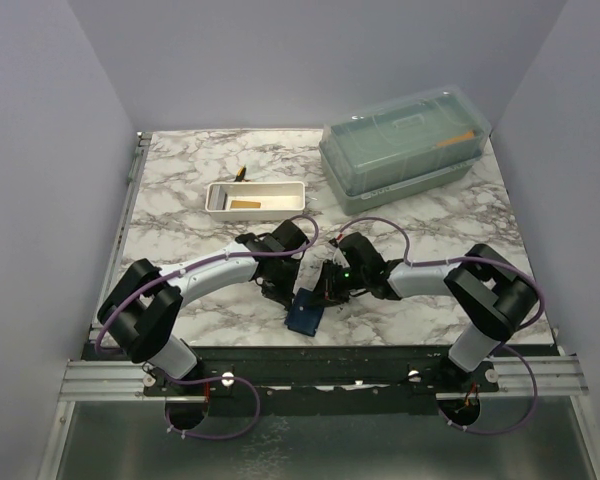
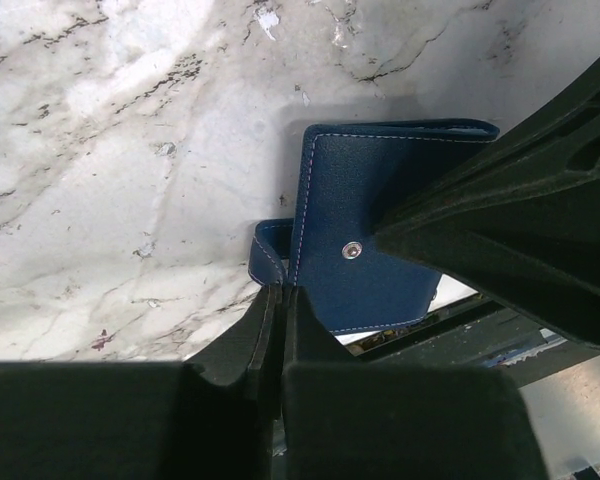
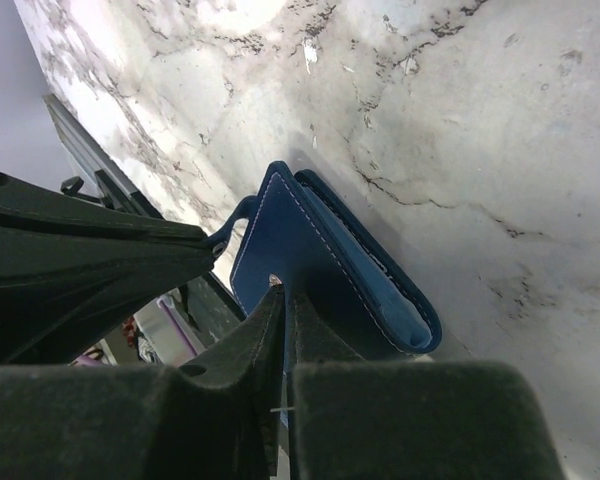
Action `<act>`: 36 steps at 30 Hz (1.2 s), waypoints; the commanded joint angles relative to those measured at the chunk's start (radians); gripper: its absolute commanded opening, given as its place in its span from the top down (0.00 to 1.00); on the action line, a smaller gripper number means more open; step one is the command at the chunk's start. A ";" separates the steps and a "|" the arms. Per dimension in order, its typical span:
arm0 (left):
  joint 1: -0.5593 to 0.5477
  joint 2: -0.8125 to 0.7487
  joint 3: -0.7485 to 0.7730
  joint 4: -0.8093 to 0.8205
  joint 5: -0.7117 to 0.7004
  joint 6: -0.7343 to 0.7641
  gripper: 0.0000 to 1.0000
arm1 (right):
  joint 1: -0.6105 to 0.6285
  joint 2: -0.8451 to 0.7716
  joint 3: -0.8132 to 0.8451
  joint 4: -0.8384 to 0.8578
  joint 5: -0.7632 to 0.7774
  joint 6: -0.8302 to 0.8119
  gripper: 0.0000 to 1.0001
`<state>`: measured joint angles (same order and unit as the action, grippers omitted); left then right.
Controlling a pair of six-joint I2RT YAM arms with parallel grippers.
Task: Put the credit cards into the card holder
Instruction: Close the card holder at the center of the board.
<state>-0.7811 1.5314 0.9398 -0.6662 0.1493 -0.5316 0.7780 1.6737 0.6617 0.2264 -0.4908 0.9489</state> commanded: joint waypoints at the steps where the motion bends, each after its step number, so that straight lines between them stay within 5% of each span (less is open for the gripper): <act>1: -0.004 -0.007 0.005 0.023 0.029 0.020 1.00 | 0.007 0.028 0.013 -0.019 0.014 -0.024 0.93; 36: -0.038 0.082 0.005 0.110 0.104 0.028 1.00 | 0.009 0.069 0.033 -0.047 0.019 -0.033 0.95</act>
<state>-0.8028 1.5814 0.9401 -0.5732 0.2546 -0.5144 0.7792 1.7077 0.6853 0.2253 -0.4927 0.9417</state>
